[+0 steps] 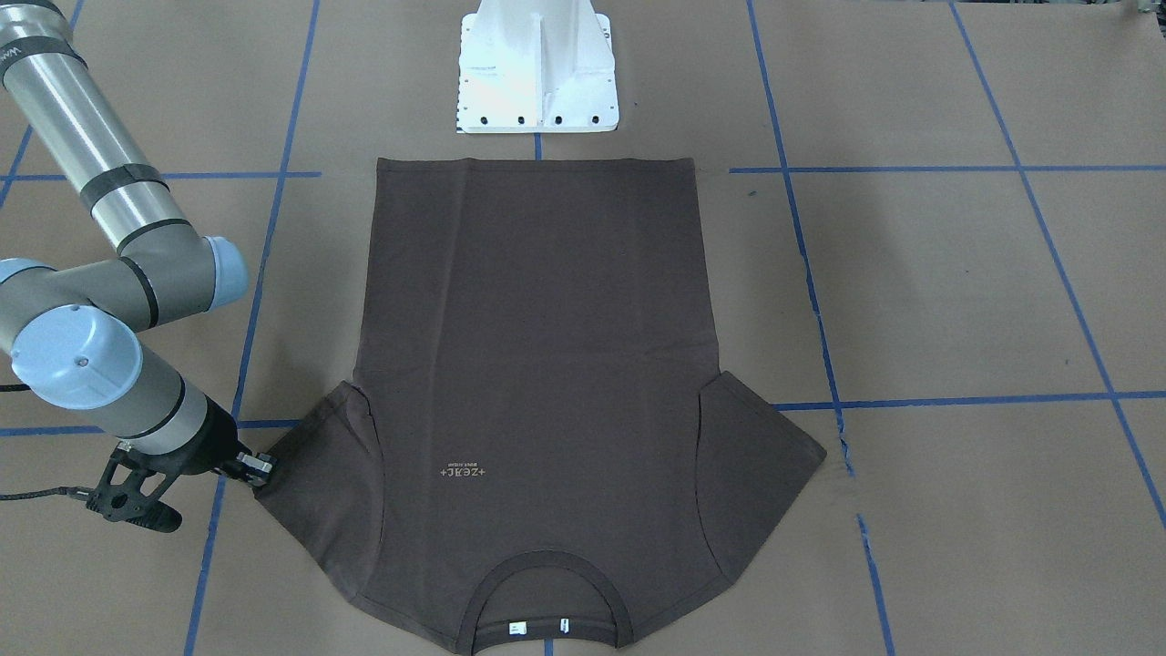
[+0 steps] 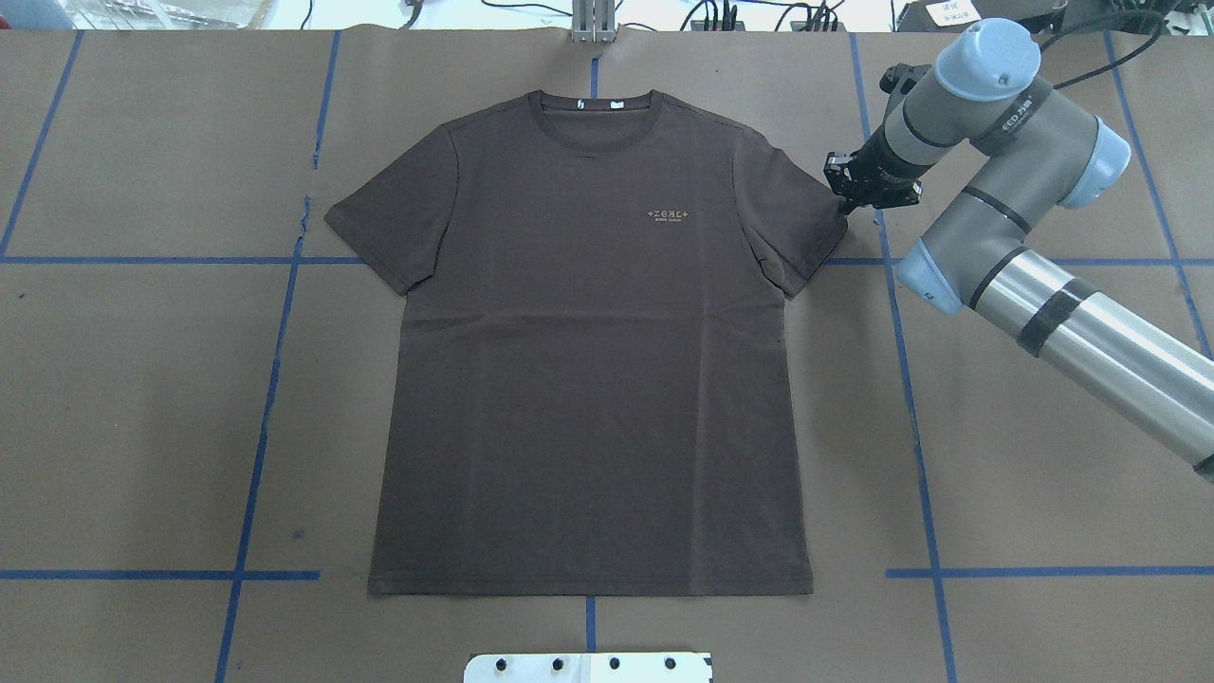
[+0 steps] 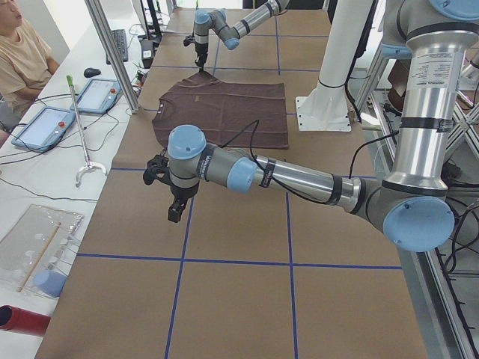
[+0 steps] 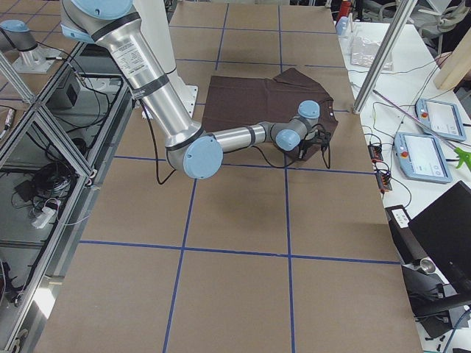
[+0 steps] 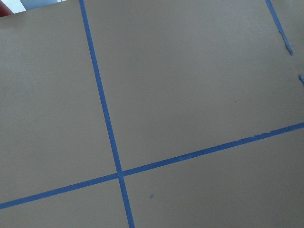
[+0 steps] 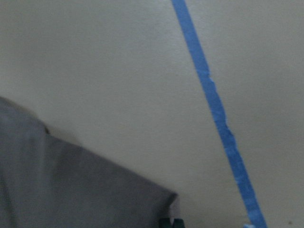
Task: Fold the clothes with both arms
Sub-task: 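Move the right gripper in over the shirt's sleeve nearest it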
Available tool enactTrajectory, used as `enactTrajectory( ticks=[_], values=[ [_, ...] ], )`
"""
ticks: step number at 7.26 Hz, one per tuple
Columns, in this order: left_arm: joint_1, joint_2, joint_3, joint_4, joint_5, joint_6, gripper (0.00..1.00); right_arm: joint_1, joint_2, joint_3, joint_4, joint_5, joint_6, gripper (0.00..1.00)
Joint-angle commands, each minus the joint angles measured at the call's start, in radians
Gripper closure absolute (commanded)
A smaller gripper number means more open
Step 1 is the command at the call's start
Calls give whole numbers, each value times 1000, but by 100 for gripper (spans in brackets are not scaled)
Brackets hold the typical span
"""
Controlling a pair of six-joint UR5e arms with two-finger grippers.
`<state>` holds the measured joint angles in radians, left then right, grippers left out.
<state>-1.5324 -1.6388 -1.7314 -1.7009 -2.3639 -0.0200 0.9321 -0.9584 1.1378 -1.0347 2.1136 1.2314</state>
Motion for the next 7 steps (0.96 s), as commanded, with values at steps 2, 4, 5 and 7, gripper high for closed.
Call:
enactTrajectory(
  ticks=[2,4,5,7],
  values=[
    [0,1,1,1,-38,0,0,-65,156,-3,-8,-44,133,100],
    [-2,2,-3,1,-51,0,0,-148,225,-53,-2,-197,145,100],
    [-2,2,-3,1,-52,0,0,-150,242,-79,-2,-202,145,84],
    [1,-1,-2,1,-51,-11,0,-124,256,-52,-4,-199,163,0]
  ],
)
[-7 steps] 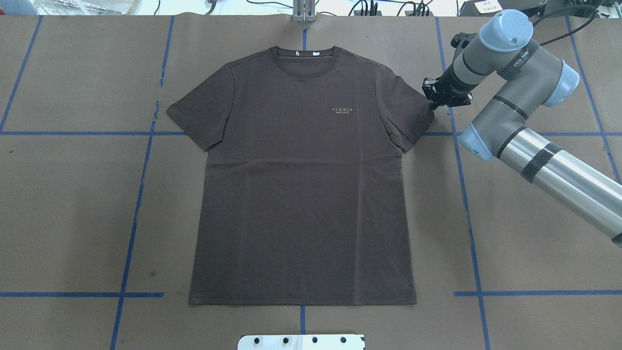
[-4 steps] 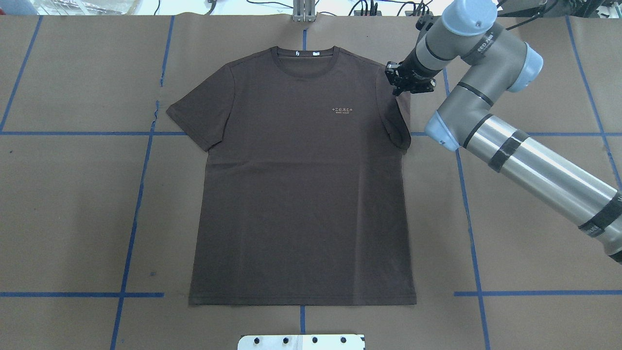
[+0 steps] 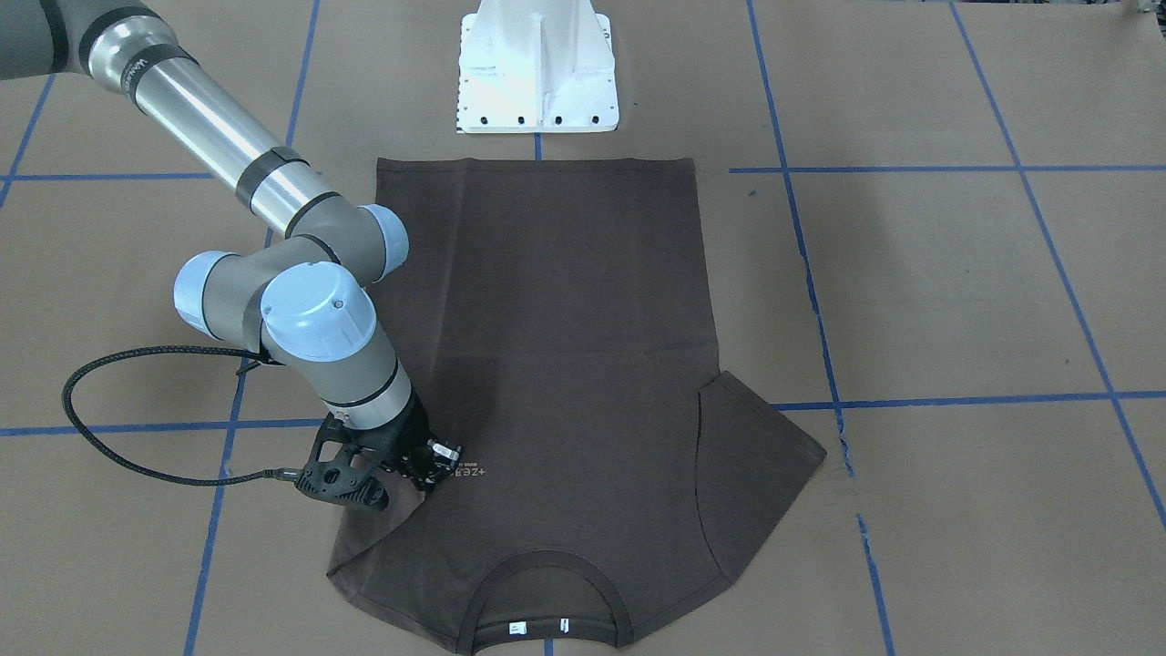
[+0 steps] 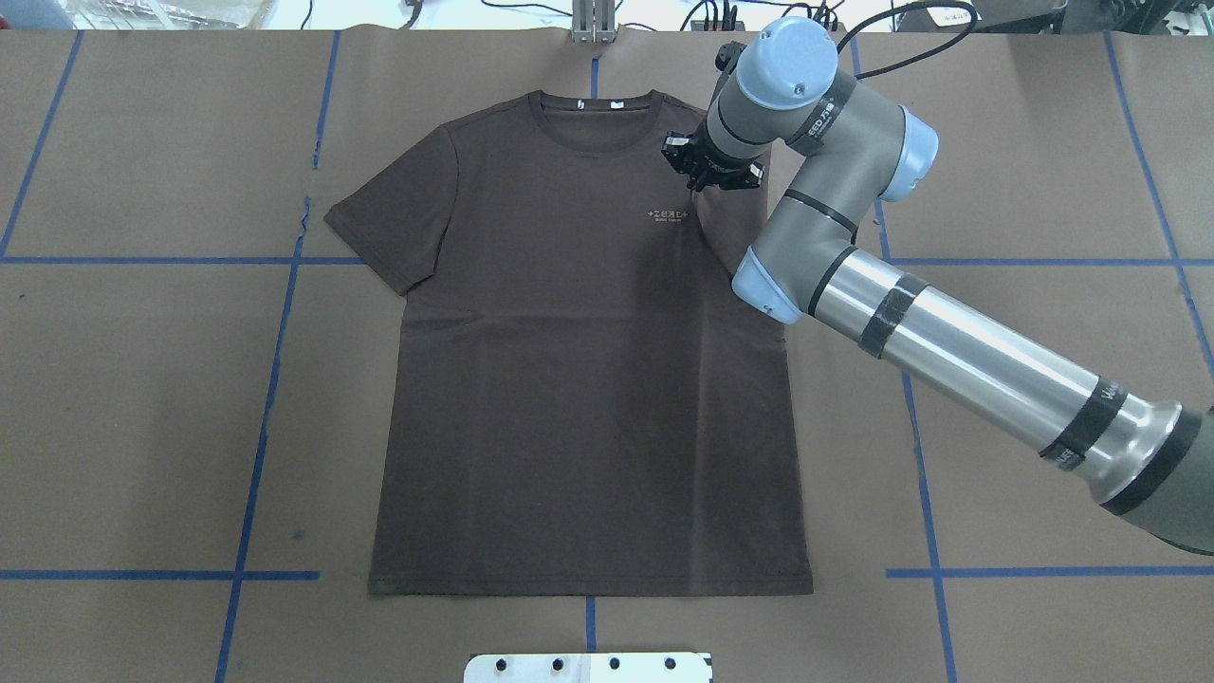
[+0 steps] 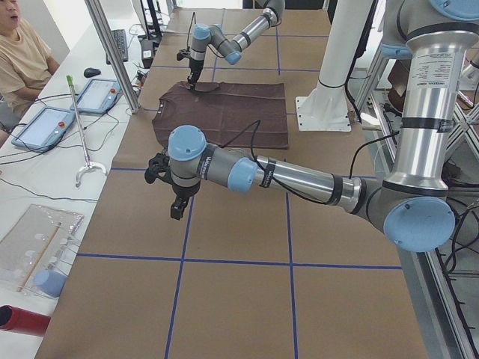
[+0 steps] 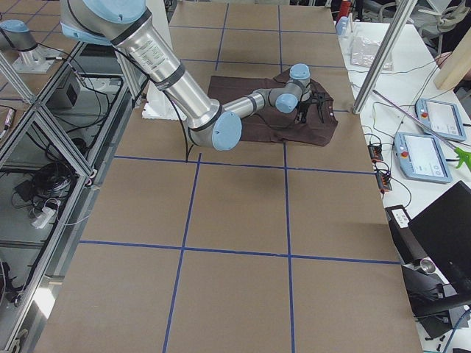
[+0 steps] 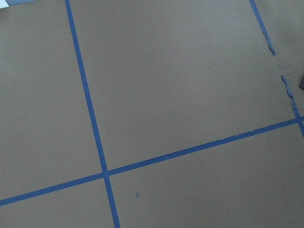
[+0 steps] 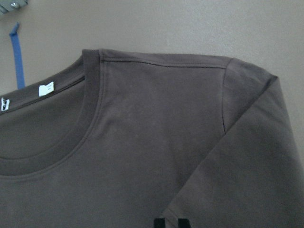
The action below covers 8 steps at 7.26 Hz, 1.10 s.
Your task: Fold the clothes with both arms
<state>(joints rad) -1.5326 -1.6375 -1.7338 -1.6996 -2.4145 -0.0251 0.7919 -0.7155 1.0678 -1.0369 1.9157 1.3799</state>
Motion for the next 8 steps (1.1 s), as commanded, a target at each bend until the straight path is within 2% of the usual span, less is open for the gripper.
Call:
enactTrajectory(
  ticks=[1,2,3,4,5,6,7,8],
  values=[
    [6,-10,3,-11,-2,-3,0,17,5,56,-3,11,22,0],
    [73,-43,20,-79,5,-28,1,21,-69,172,-9,73,25,0],
    [153,-101,42,-109,8,-177,1,45,-193,327,-11,119,25,0],
    [222,-204,89,-109,3,-398,1,61,-307,454,-9,147,24,0],
    [320,-299,185,-123,9,-535,1,97,-388,547,-11,198,24,0],
    [391,-367,279,-193,56,-646,1,166,-463,605,-9,294,18,0],
    [444,-410,380,-325,116,-773,1,212,-502,630,-9,352,18,0],
    [495,-462,499,-435,141,-874,3,210,-542,655,-3,348,16,0]
  ],
)
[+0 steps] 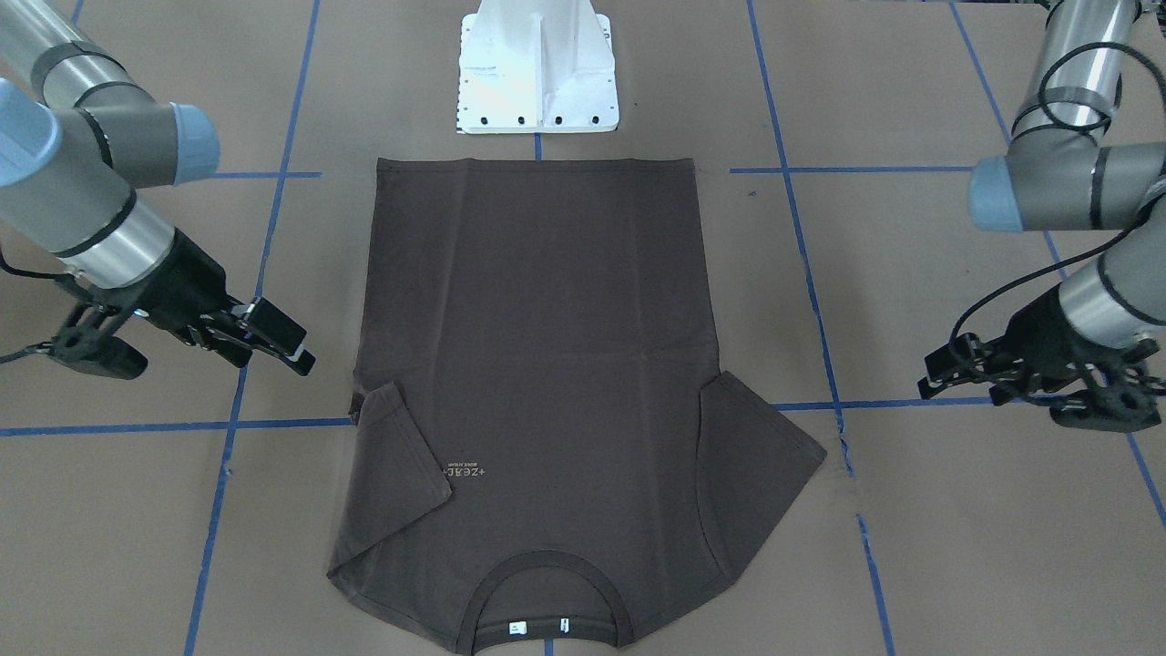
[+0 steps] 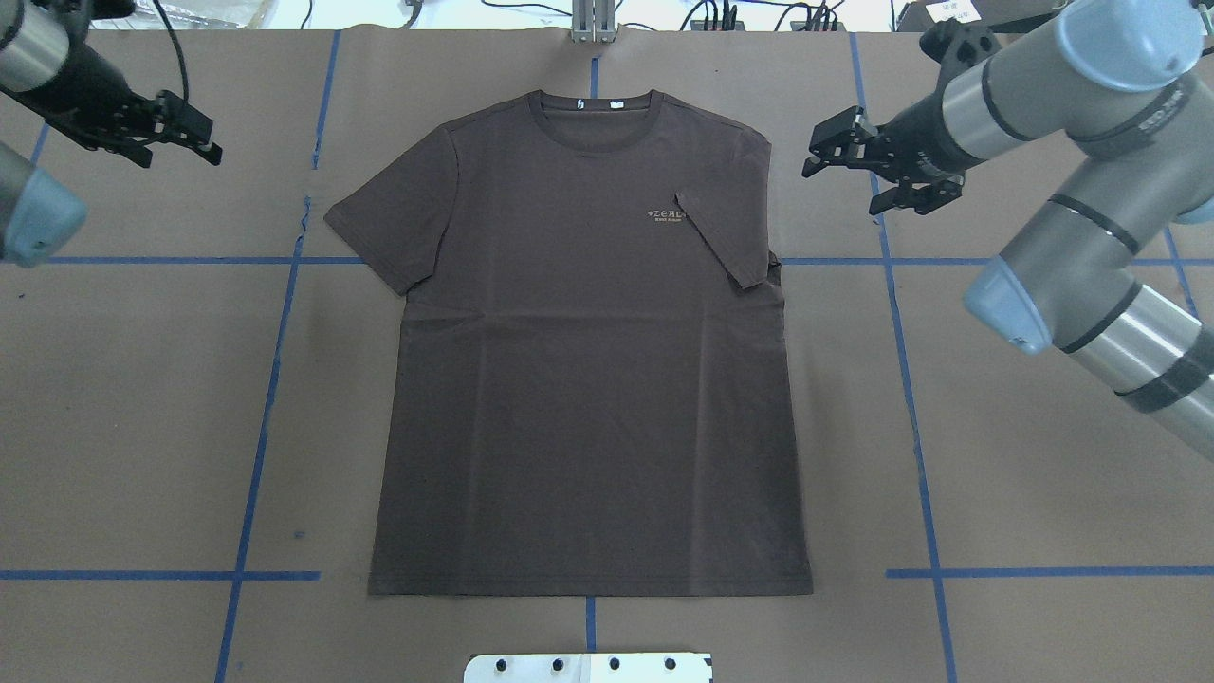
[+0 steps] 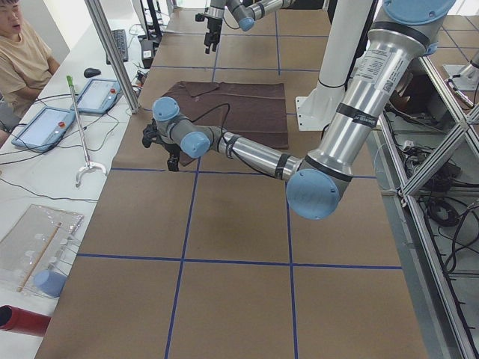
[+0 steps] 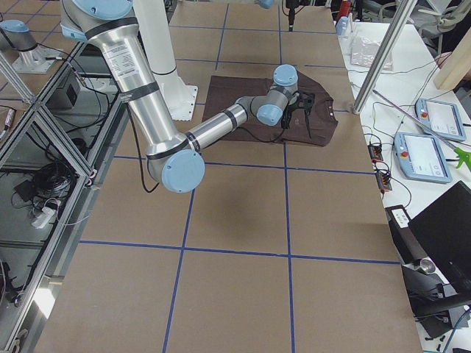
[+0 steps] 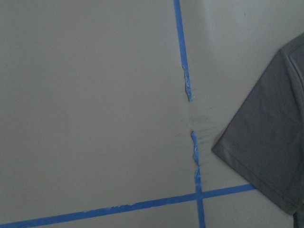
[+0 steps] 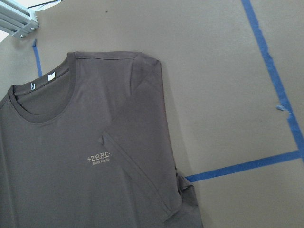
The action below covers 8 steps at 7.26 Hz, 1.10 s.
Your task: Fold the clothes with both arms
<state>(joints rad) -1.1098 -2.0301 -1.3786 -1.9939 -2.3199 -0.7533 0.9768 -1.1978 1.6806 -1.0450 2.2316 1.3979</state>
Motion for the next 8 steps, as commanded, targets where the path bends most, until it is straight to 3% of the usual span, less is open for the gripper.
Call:
enactTrajectory(
  ticks=[1,2,3,8],
  values=[
    [94,-103,189,-181,81,-258,7,25,-71,59,10,26,-2,0],
    [140,-126,193,-190,191,-314,8,25,-89,73,11,23,-2,0],
    [162,-128,197,-191,224,-317,15,25,-94,80,13,23,-2,0],
    [219,-136,228,-191,297,-313,38,17,-89,74,11,7,3,0]
  ],
)
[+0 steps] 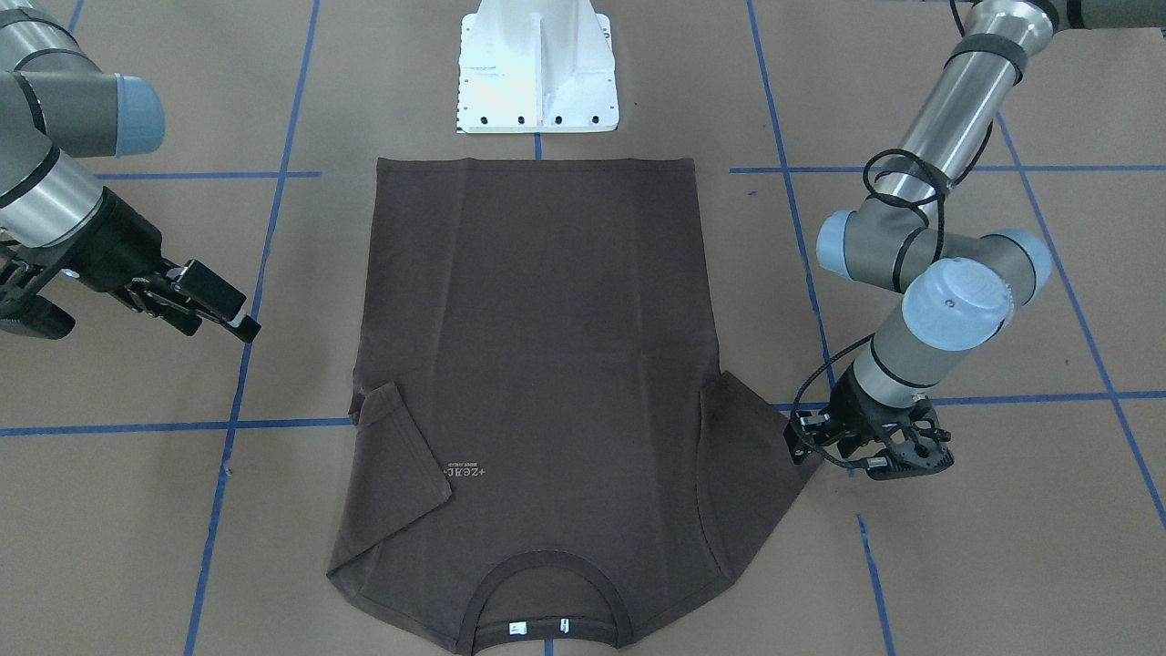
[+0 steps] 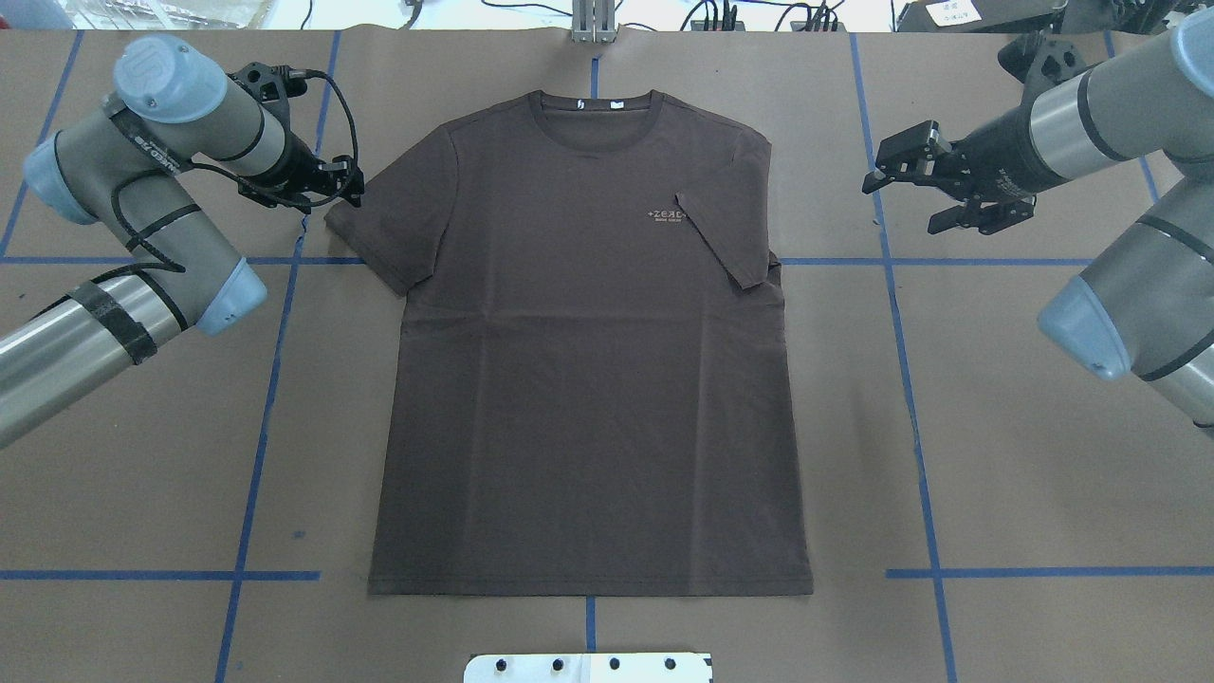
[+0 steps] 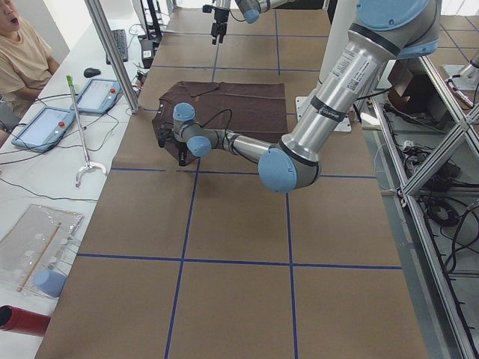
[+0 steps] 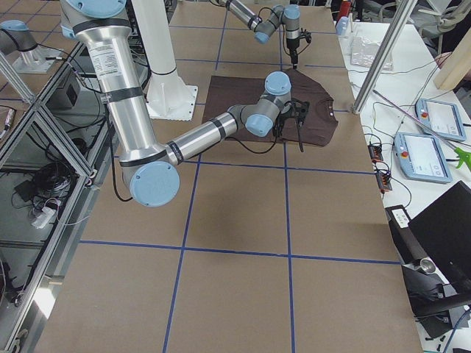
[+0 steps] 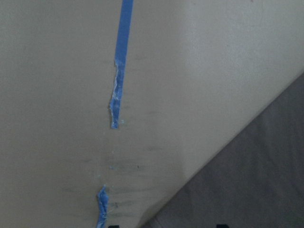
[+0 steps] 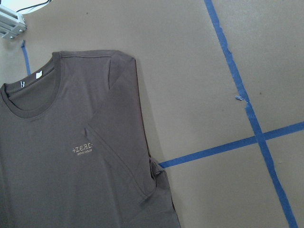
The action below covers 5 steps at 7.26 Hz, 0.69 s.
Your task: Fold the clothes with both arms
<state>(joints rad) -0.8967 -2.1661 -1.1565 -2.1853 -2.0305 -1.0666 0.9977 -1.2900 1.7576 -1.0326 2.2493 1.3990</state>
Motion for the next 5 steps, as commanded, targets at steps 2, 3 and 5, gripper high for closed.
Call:
enactTrajectory(
  ticks=[2,3,5],
  values=[
    [7,0,17,1,9,7,48,-7,4,-6,-1,-11,3,0],
    [9,-3,17,2,9,5,61,-8,6,-7,-1,-11,3,0],
    [9,-18,34,13,9,1,98,-10,9,-7,-6,-10,2,0]
  ],
)
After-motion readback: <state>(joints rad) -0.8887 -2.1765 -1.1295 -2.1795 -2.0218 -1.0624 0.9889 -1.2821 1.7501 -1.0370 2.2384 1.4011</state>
